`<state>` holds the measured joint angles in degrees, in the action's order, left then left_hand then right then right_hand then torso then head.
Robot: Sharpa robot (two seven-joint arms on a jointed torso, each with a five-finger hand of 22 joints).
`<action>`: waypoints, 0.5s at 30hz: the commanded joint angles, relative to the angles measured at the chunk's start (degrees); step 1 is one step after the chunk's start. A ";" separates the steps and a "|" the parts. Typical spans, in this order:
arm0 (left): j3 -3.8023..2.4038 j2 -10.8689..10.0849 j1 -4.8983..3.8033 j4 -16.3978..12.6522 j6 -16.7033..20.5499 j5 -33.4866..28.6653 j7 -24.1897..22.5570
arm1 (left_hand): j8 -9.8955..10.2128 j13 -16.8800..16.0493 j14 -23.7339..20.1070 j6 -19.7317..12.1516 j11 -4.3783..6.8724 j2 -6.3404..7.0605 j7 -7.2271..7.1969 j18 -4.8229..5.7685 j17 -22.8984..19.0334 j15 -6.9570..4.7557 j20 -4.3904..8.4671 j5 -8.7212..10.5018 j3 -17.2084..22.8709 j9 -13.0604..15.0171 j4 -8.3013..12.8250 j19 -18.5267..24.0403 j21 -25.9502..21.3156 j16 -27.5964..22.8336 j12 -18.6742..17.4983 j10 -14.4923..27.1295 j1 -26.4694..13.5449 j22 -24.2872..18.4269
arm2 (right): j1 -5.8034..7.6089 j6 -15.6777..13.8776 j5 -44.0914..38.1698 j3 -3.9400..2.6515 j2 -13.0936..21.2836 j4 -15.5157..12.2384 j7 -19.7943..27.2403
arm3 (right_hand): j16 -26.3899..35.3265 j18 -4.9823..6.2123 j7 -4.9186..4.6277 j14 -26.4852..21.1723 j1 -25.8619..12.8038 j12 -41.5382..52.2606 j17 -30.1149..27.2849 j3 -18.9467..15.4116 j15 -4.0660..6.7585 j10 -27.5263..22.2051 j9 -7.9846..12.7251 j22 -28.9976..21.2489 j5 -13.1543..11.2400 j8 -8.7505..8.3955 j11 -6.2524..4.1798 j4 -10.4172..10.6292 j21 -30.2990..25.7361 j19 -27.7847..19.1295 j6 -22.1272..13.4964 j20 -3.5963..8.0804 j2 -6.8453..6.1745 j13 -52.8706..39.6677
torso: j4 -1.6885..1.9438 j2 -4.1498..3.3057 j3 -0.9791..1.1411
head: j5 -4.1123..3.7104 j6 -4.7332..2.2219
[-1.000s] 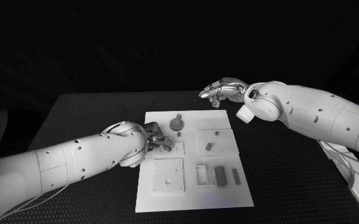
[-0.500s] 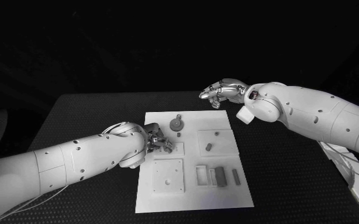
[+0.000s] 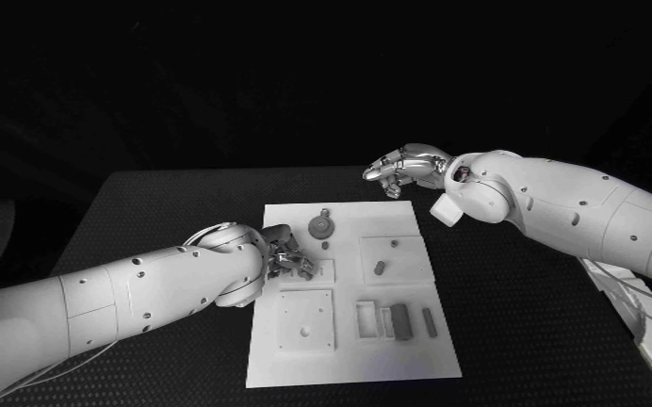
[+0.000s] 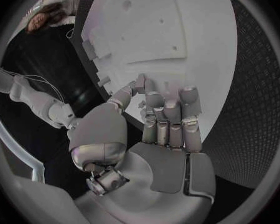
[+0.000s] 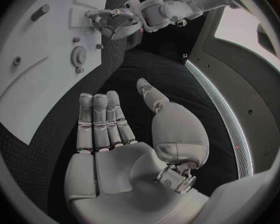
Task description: Assemble the parts on the task board
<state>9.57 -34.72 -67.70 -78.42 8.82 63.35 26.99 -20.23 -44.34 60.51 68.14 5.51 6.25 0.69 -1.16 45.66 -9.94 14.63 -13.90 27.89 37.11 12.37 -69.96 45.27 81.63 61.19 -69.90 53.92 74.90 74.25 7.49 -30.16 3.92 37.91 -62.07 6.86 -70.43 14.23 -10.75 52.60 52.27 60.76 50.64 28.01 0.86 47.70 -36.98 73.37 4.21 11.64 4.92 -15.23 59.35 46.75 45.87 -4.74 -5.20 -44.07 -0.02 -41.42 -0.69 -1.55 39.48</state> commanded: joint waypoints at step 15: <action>-2.94 -3.35 -0.48 -1.99 3.09 -1.85 -2.22 | -0.26 0.03 0.29 0.14 -0.27 -3.36 0.31 -2.40 -0.01 -0.57 0.81 0.66 3.87 0.14 3.39 -0.44 0.37 0.45 0.46 -0.19 3.97 1.08 | -0.10 0.70 -0.28 -0.03 -0.01 0.14 0.35 | -0.34 0.77 -0.37 -0.40 -0.64 0.39 -0.13 0.07 0.05 -0.43 0.06 0.09 -0.32 -0.27 -0.02 0.54 -0.37 0.23 -0.11 -0.33 0.02 0.11 | 0.07 0.04 -0.01 | 0.38 -0.46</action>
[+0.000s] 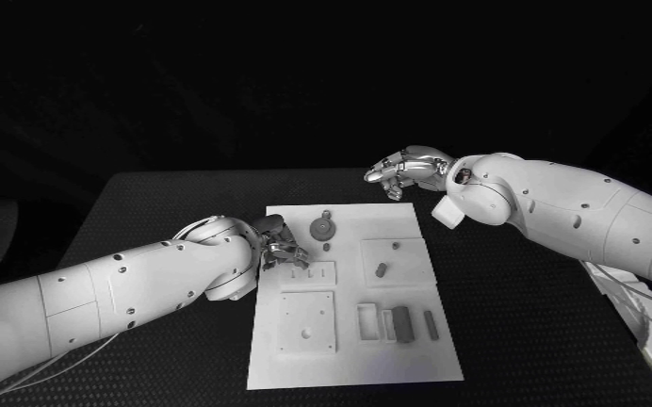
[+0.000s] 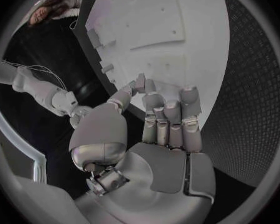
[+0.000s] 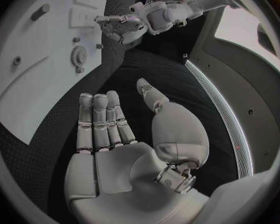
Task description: Assemble the parts on the task board
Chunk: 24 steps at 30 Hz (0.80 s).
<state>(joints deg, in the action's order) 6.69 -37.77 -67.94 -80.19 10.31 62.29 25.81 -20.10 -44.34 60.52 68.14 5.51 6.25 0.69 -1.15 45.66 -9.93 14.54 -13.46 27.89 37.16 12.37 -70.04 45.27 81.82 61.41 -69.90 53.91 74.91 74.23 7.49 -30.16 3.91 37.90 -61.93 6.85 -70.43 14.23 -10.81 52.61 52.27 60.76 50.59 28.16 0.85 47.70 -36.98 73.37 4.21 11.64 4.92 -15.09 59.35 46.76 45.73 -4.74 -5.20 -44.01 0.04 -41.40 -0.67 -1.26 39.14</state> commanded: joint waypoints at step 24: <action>0.02 -0.75 -0.41 4.42 1.39 11.79 -1.02 | -0.15 0.29 0.46 -0.16 -0.37 -3.07 0.43 -2.35 -0.15 -0.55 0.94 2.88 4.28 0.05 2.89 -0.46 0.37 0.16 0.09 -0.37 4.54 1.01 | -0.08 0.60 -0.28 -0.02 0.30 -0.15 0.33 | -0.38 0.77 -0.31 -0.42 -0.68 0.44 -0.12 -0.02 0.06 -0.45 0.08 0.11 -0.31 -0.28 -0.03 0.50 -0.37 0.23 0.03 -0.31 -0.03 0.14 | 0.00 -0.04 -0.11 | 0.02 0.07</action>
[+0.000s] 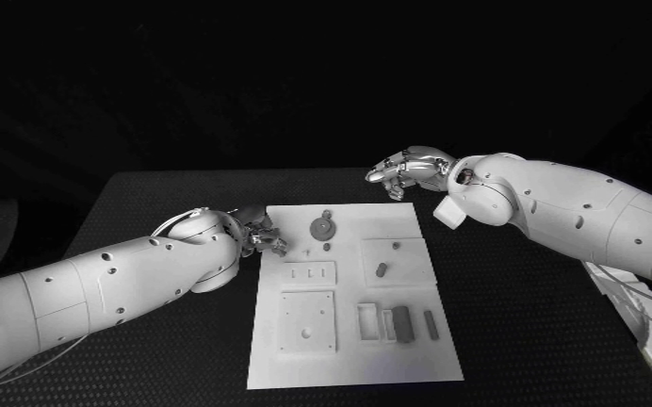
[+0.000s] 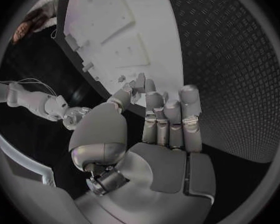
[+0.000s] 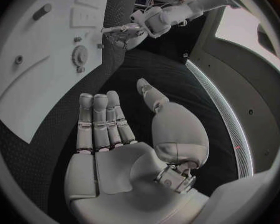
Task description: Assemble the parts on the task board
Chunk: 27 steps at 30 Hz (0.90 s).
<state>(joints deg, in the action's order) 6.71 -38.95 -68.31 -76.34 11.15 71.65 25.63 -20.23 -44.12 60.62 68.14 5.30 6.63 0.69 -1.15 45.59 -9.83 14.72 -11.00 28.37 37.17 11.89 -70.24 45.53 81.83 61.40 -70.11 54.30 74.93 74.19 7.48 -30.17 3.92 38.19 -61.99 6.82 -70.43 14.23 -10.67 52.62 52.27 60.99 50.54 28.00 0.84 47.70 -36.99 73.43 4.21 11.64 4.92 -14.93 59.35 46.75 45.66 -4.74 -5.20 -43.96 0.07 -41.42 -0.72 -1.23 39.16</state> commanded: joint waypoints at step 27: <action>0.81 2.19 0.72 2.45 3.67 2.02 -2.35 | 0.42 0.14 0.30 -0.59 -0.34 -3.86 0.62 -2.30 -0.11 -0.55 0.75 4.28 3.90 -0.09 2.73 -0.15 0.05 0.17 0.14 -0.10 4.53 1.00 | -0.04 0.73 -0.27 -0.03 0.00 -0.07 0.42 | -0.42 0.77 -0.44 -0.45 -0.72 0.28 -0.13 0.19 0.08 -0.46 0.10 0.07 -0.31 -0.29 -0.03 0.44 -0.37 0.23 0.10 -0.29 -0.06 0.17 | -0.09 0.04 -0.01 | -0.25 0.33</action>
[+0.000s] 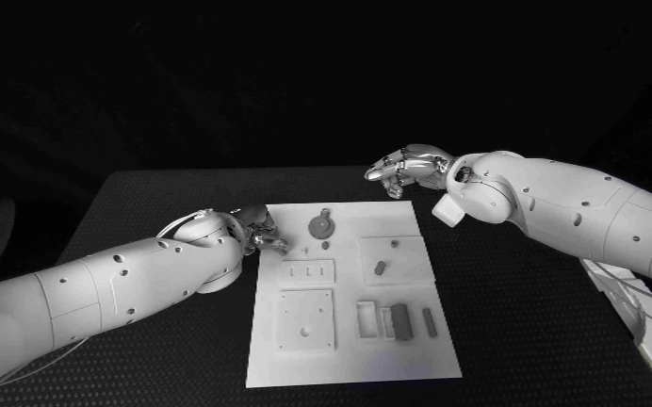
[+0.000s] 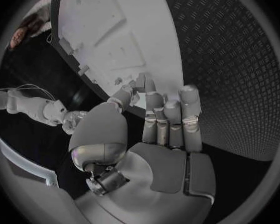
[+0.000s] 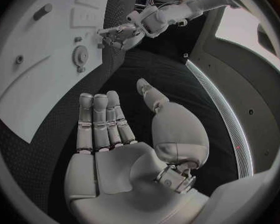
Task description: Assemble the parts on the task board
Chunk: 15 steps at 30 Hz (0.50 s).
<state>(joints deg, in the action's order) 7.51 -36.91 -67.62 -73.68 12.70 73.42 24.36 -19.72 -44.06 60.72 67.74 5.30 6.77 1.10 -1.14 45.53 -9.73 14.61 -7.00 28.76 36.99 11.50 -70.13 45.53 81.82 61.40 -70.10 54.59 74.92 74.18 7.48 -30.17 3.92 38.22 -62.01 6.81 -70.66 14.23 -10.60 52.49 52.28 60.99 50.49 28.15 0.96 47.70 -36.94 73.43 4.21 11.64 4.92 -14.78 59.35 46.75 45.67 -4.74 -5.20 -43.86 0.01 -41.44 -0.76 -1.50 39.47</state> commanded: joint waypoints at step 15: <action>1.10 1.00 0.55 0.15 3.84 1.70 -1.88 | -0.07 0.08 0.23 -0.18 -0.33 -3.92 0.21 -2.34 -0.04 -0.67 0.89 0.34 3.54 0.10 3.15 -0.30 0.07 0.19 0.17 -0.13 4.36 1.02 | -0.04 0.71 -0.26 -0.03 -0.04 -0.06 0.43 | -0.22 0.77 -0.51 -0.33 -0.76 0.31 -0.11 0.05 -0.04 -0.47 0.06 0.08 -0.32 -0.29 -0.03 0.35 -0.38 0.23 0.09 -0.28 -0.06 0.11 | -0.04 0.01 0.04 | 0.02 -0.04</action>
<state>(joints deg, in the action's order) 8.58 -36.10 -67.21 -73.53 15.07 74.31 23.59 -19.45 -44.06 60.73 67.74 5.30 6.76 1.09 -1.14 45.54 -9.72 14.54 -6.80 28.75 37.05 11.51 -70.06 45.53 81.81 61.40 -70.10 54.59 74.91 74.18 7.48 -30.18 3.92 38.20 -62.00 6.81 -70.66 14.23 -10.81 52.50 52.05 60.98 50.45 28.16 0.95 47.70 -36.95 73.43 4.21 11.64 4.92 -14.78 59.35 46.75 45.76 -4.74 -5.43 -43.81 -0.04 -41.40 -0.69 -1.47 39.40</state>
